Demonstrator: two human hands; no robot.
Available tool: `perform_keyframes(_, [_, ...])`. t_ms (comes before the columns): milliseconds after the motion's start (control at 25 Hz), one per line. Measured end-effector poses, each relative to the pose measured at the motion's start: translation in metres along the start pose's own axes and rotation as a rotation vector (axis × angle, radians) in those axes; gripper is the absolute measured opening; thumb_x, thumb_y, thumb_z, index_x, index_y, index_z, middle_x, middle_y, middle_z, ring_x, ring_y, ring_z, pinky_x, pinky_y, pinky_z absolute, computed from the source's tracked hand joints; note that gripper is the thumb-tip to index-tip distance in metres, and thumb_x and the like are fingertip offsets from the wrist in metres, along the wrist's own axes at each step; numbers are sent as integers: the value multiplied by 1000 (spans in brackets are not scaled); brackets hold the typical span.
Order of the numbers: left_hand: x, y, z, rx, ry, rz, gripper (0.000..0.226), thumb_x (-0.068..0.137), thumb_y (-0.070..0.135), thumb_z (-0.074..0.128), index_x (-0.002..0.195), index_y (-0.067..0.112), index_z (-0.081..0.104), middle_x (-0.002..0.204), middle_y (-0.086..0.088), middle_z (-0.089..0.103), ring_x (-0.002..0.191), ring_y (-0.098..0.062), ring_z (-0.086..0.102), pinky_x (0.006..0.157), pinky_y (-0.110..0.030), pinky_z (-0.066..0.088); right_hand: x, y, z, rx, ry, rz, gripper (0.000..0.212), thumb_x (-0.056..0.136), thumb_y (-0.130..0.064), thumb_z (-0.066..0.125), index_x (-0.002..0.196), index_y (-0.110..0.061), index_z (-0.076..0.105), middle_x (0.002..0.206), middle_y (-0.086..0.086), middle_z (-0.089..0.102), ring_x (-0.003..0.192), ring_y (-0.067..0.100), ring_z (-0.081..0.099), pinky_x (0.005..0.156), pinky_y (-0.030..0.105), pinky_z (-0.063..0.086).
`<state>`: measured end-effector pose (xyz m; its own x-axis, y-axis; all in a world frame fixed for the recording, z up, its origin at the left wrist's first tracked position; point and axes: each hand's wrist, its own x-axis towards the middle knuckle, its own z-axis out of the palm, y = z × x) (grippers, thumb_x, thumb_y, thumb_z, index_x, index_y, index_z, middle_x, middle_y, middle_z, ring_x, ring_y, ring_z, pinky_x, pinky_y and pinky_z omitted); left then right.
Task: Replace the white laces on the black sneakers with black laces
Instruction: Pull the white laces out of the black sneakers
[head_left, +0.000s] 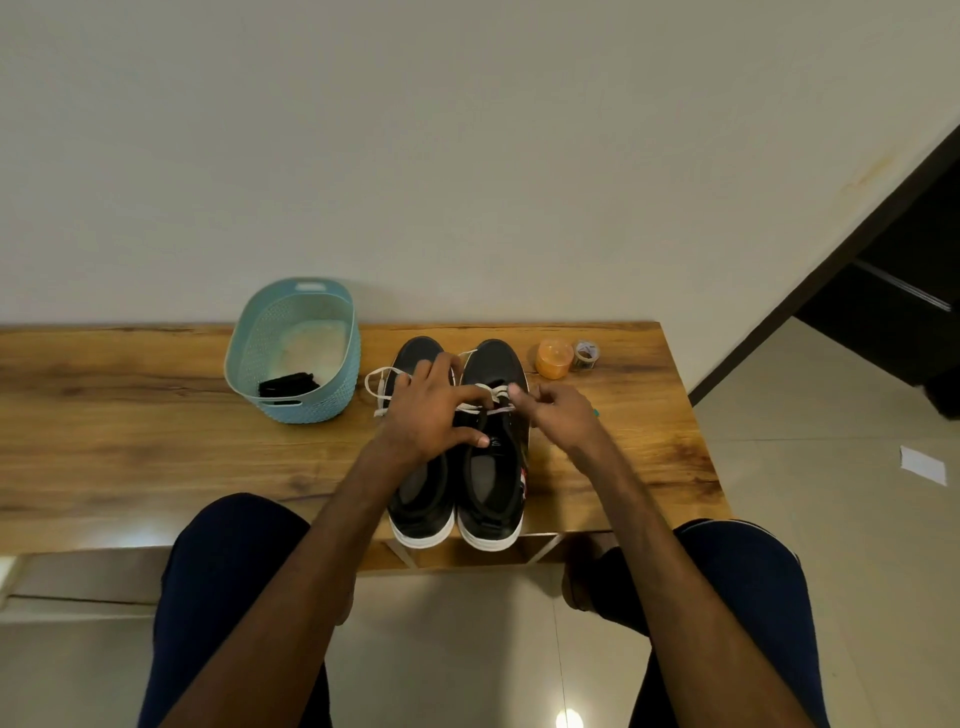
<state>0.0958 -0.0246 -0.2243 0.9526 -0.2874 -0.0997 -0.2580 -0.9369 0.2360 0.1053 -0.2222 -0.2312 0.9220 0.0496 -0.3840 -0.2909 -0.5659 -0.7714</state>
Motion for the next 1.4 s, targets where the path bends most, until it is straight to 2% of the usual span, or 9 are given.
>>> perform_keyframes(80, [2,-1,2,-46,-18,9,54,74,60,74,123,48,57,149,1,26,135,-26,27,108,-50,24,1,1,3,-265,127,-140,25,93,-38,66,89,-14,69,92,1,66,88,16,59,73,31,46])
perform_keyframes(240, [3,-5,6,-114,-65,5,49,79,57,71,125,47,56,159,2,14,144,-28,19,113,-57,16,-1,-8,10,-228,-43,-303,22,93,-21,68,113,-14,73,120,6,61,110,18,56,95,35,47])
perform_keyframes(400, [3,-6,5,-123,-64,18,39,85,57,65,122,48,57,161,4,11,147,-27,17,117,-60,8,0,-10,10,-382,49,-228,9,94,-11,64,95,-11,72,104,2,61,101,20,59,90,42,49])
perform_keyframes(560, [4,-5,5,-124,-72,10,41,85,58,65,123,47,56,161,2,11,147,-28,15,116,-61,2,-1,-12,-16,180,112,-70,22,101,-13,46,84,-17,59,84,0,54,79,15,49,68,33,38])
perform_keyframes(720, [4,-4,4,-155,-81,4,40,85,55,66,123,46,56,161,2,9,147,-29,15,116,-60,0,-2,-6,-23,-355,311,-221,14,96,-26,54,104,-19,63,111,-1,55,102,16,50,87,38,45])
perform_keyframes(880, [3,-4,2,-139,-77,6,44,85,56,65,126,44,55,161,2,10,147,-27,16,116,-60,2,-11,-14,15,-541,-12,-337,25,96,-37,60,116,-21,63,116,-1,63,109,19,56,98,46,43])
perform_keyframes(1080, [1,-4,-2,-156,-89,-15,43,84,55,67,124,45,55,161,2,10,147,-29,15,117,-60,2,-3,-12,-21,-89,329,-299,14,95,-27,65,95,-16,72,93,-4,69,87,11,62,83,37,50])
perform_keyframes(1160, [1,-3,-4,-166,-99,-21,43,84,54,68,124,45,55,162,2,10,147,-29,15,117,-60,1,-3,-5,-31,-144,460,-271,9,93,-23,67,96,-17,72,97,-4,67,90,12,63,80,34,50])
perform_keyframes(1400, [0,0,-4,-139,-84,-17,43,85,55,66,125,44,55,162,1,10,147,-28,16,117,-60,4,-8,-15,18,-548,26,-282,23,96,-27,61,117,-19,67,113,2,67,107,23,61,95,46,48])
